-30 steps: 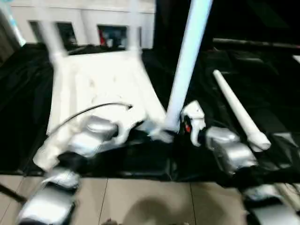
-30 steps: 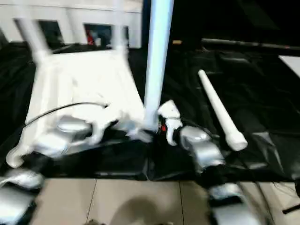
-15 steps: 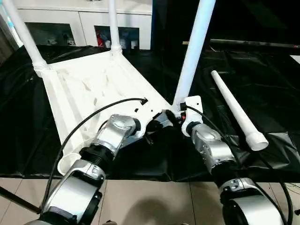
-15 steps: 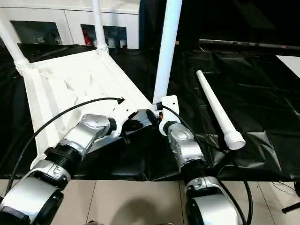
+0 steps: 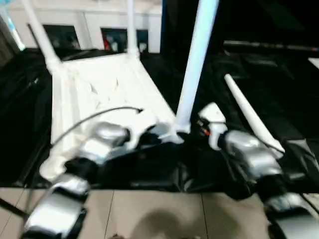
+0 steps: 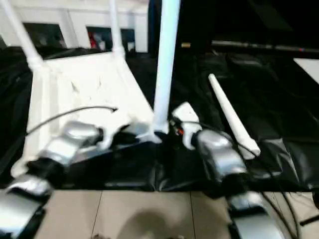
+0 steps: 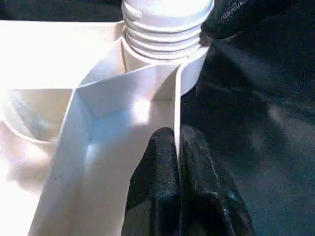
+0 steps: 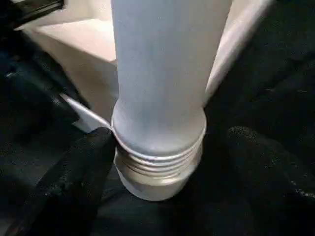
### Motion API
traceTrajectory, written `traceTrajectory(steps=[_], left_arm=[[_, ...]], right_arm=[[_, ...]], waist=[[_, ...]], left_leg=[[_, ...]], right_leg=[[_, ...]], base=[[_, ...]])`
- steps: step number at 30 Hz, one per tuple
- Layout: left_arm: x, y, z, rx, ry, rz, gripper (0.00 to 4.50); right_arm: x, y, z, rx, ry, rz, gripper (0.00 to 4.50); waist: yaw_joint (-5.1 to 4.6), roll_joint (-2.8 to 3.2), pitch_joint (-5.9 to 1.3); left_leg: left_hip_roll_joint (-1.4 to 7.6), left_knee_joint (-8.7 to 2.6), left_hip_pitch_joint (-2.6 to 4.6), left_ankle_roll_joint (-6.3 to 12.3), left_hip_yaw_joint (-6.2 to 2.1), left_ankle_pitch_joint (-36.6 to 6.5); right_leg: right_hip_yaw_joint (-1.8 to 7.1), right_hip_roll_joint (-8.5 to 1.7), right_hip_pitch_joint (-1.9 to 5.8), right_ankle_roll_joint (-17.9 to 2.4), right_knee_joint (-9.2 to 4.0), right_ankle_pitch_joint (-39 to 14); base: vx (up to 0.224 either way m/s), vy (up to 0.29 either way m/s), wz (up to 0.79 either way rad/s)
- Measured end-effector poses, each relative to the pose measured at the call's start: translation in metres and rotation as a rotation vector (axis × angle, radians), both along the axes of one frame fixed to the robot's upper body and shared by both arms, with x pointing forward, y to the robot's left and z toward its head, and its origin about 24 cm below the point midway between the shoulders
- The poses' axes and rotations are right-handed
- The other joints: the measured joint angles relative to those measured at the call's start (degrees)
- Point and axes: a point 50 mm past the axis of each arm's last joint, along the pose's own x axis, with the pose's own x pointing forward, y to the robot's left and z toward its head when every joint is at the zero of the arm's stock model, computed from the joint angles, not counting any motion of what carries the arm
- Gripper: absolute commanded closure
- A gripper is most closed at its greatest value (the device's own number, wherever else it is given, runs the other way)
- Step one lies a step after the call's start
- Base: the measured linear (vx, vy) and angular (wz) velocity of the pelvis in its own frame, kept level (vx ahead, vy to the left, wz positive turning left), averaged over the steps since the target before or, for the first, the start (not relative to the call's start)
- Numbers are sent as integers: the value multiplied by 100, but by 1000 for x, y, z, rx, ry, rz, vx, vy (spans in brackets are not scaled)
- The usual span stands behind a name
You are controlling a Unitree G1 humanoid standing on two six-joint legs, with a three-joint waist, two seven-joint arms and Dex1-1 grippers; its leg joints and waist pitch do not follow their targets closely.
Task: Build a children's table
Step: Rotate leg to tighten
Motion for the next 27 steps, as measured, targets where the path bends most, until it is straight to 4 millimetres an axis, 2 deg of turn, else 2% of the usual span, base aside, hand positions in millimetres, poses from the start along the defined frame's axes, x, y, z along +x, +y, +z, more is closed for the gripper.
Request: traceTrajectory(steps=[9, 11, 13, 15, 19, 21, 27], left_arm=[[-10, 0, 2, -4, 39, -101, 450], [-11, 0, 2, -4, 40, -103, 450], [-11, 0, 2, -4, 42, -105, 450], [-11, 0, 2, -5, 45, -106, 450], [-12, 1, 2, -3, 46, -103, 450], [-12, 0, 3, -4, 48, -103, 450], [-12, 1, 2, -4, 49, -92, 450]], right_arm=[[-6, 8, 0, -4, 12, 108, 59], [-6, 8, 0, -3, 15, 115, 85], [-7, 9, 0, 0, 20, 124, 85], [-7, 9, 0, 5, 21, 126, 116], [-8, 11, -1, 12, 26, 140, 136], [-8, 11, -1, 13, 28, 145, 166], [-8, 12, -2, 19, 29, 130, 178]], waist=[[160, -1, 1], [160, -1, 1], [158, -2, 2], [155, -2, 2], [150, -4, 3], [148, -4, 3], [141, -4, 3]], left_leg=[[0, 9, -19, 1, 7, -1], [0, 9, -18, 1, 7, -1], [0, 9, -17, 1, 6, 0], [0, 9, -17, 1, 6, 0], [0, 9, -17, 1, 5, 0], [0, 9, -18, 1, 5, 0], [0, 10, -16, 1, 6, 0]], right_leg=[[7, -2, -3, -2, -8, -4], [6, -2, -3, -2, -7, -4], [6, -2, -3, -2, -5, -4], [6, -2, -3, -1, -4, -4], [6, -2, -3, -1, -3, -4], [7, -2, -3, -1, -4, -4], [6, -2, -3, 0, -3, -5]], base=[[0, 0, 0], [0, 0, 0], [0, 0, 0], [0, 0, 0], [0, 0, 0], [0, 0, 0], [0, 0, 0]])
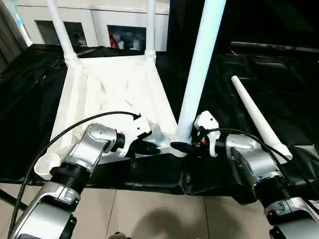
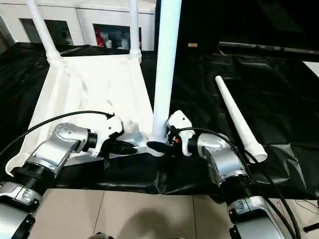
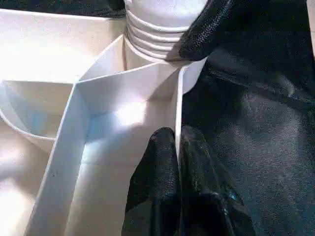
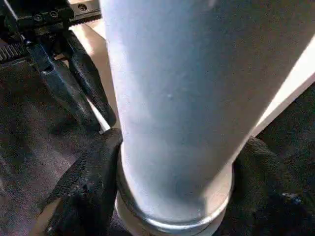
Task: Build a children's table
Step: Rotate leg to tighten
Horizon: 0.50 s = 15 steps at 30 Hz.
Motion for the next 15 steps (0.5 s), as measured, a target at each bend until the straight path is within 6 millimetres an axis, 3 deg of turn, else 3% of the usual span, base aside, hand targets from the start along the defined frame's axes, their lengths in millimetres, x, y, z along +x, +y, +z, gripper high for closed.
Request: traceTrajectory(steps=[3, 6, 12, 15], left_arm=[[6, -5, -2, 0, -14, 69, 450], [20, -25, -3, 12, -55, 204, 450], [30, -63, -5, 12, -90, 359, 450], [30, -70, -5, 11, -94, 374, 450]], right_arm=[[6, 2, -5, 27, 3, -121, 178], [21, 6, -8, 62, -5, -399, 178], [37, 25, -10, 79, 0, -753, 178], [38, 27, -11, 68, -10, -801, 178]], waist=[[-22, -1, 0], [-84, -1, 0], [-123, 8, -6], [-125, 21, -15]], left_leg=[[-1, 3, 7, 0, 1, 0], [-3, 7, 14, -1, 3, 0], [-5, -1, 16, -2, 1, 1], [-6, 1, 21, 0, 4, 0]], right_leg=[[5, 0, 3, -1, 2, 1], [9, 0, 3, 21, 3, -9], [8, 0, 6, 23, 4, -10], [11, -1, 15, 7, 0, -1]], base=[[0, 0, 0], [0, 0, 0], [0, 0, 0], [0, 0, 0]])
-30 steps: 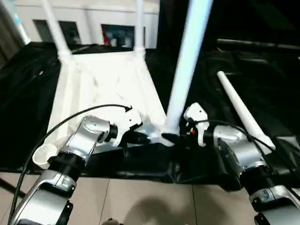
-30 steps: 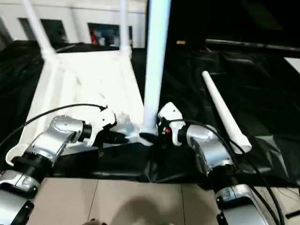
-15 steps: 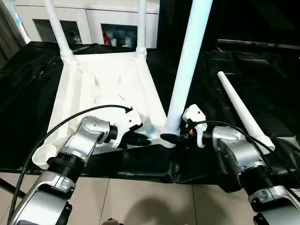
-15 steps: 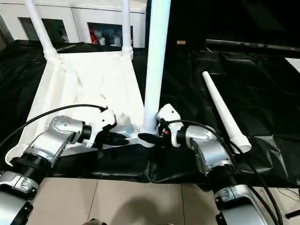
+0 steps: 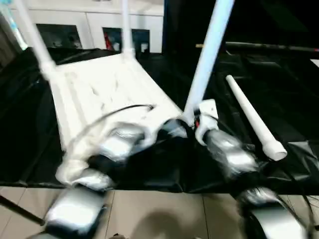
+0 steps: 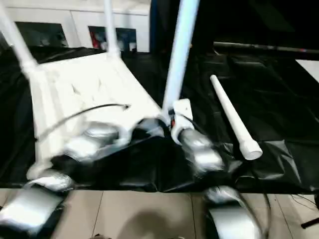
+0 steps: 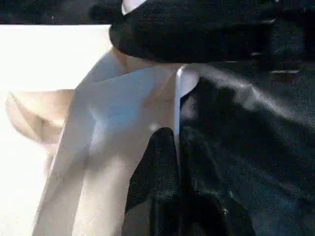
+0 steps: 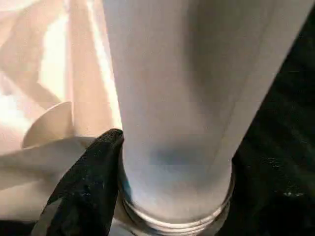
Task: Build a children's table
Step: Rotate leg to tighten
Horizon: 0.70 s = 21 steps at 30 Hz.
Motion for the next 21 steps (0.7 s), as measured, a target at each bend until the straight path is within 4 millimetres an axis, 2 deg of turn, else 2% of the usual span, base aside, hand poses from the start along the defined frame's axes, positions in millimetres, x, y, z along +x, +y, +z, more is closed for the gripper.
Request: traceTrajectory(steps=[4, 6, 11, 14, 21], left_arm=[[1, 1, 0, 2, -7, -1, 450], [1, 3, 0, 4, -9, -6, 450], [2, 13, 0, 17, -20, -13, 450], [3, 20, 0, 20, -22, -30, 450], [-3, 45, 1, 3, -2, -140, 450]], right_arm=[[0, 2, -1, 0, -13, -5, 178], [0, 2, -1, 5, -20, 4, 122], [-1, 1, -1, 16, -35, 86, 75], [-3, -4, 0, -7, -45, 187, 54], [-19, -30, 13, -115, -82, 527, 54]], waist=[[-3, 2, -1], [-16, 2, -1], [-41, 1, 0], [-46, -1, 1], [-28, -1, 2]], left_leg=[[1, -4, 0, 0, -1, 0], [1, -4, -1, 0, -1, 0], [2, -8, -2, 0, -4, 0], [3, -12, -2, 0, -6, 0], [4, -16, -4, 1, -8, 0]], right_leg=[[-3, 1, -2, 1, 1, 0], [-4, 1, -2, 27, 1, -16], [-6, 2, -5, 28, 2, -17], [-10, 4, -5, 27, 3, -16], [-12, 4, -7, 26, 3, -15]], base=[[0, 0, 0], [0, 0, 0], [0, 0, 0], [0, 0, 0], [0, 0, 0]])
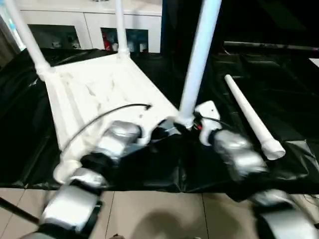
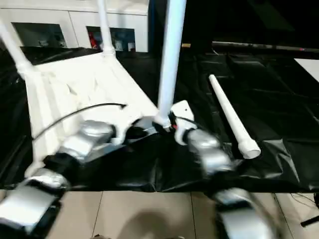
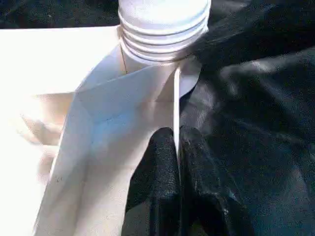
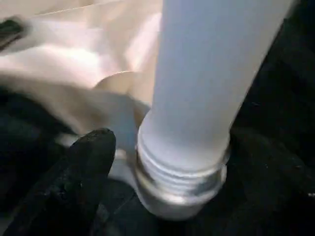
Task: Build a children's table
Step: Rotate leg to tighten
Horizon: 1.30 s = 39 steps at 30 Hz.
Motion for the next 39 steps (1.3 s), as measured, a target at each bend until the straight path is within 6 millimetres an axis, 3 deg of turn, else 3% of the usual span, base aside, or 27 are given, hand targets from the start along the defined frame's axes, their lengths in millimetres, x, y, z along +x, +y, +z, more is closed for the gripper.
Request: traceTrajectory(steps=[4, 8, 11, 14, 15, 25, 29, 32, 39], left_arm=[[-8, 12, 1, -16, 37, -91, 450], [-17, 19, 3, -18, 76, -189, 450], [-19, 18, 3, -19, 86, -221, 450], [-19, 19, 3, -18, 87, -223, 450], [-20, 19, 2, -17, 87, -222, 450], [-20, 20, 3, -14, 87, -219, 450], [-20, 19, 2, -16, 86, -213, 450], [-17, 16, 1, -16, 70, -163, 450], [2, -19, -3, -9, 18, 52, 450]], right_arm=[[-7, -4, 2, -14, 23, 113, 54], [-11, -7, 3, -18, 61, 180, 54], [-12, -4, 6, -11, 61, 210, 54], [-13, -4, 6, -15, 65, 214, 54], [-13, -4, 5, -19, 66, 215, 79], [-14, -1, 4, -27, 75, 243, 166], [-14, 0, 3, -26, 74, 232, 179], [-10, 2, -1, 0, 73, 139, 181], [10, 19, -11, 107, 87, -348, 183]], waist=[[29, 3, 1], [167, 5, 3], [203, 5, 3], [206, 5, 3], [201, 4, 4], [191, 4, 4], [182, 3, 4], [149, 3, 4], [68, 5, -2]], left_leg=[[1, -2, -3, 0, 0, 0], [2, 8, -16, 0, 3, 0], [2, 13, -23, 1, 17, 0], [1, 16, -22, 1, 18, 0], [1, 14, -22, 1, 18, 0], [1, 14, -22, 1, 17, 0], [1, 15, -22, 1, 16, 0], [0, 15, -16, 1, 16, 0], [-2, 8, 16, -1, 12, 0]], right_leg=[[-1, 0, -2, -26, -1, 15], [0, -3, -4, -26, -4, 14], [15, -6, -3, -25, -5, 12], [21, -6, -3, -25, -4, 12], [20, -5, -3, -25, -3, 12], [19, -4, -4, -22, -2, 10], [19, -4, -4, -22, -2, 10], [21, -4, -1, -23, -1, 11], [22, -3, 17, 11, 1, -8]], base=[[0, 0, 0], [0, 0, 0], [0, 0, 0], [0, 0, 0], [0, 0, 0], [0, 0, 0], [0, 0, 0], [0, 0, 0], [0, 0, 0]])
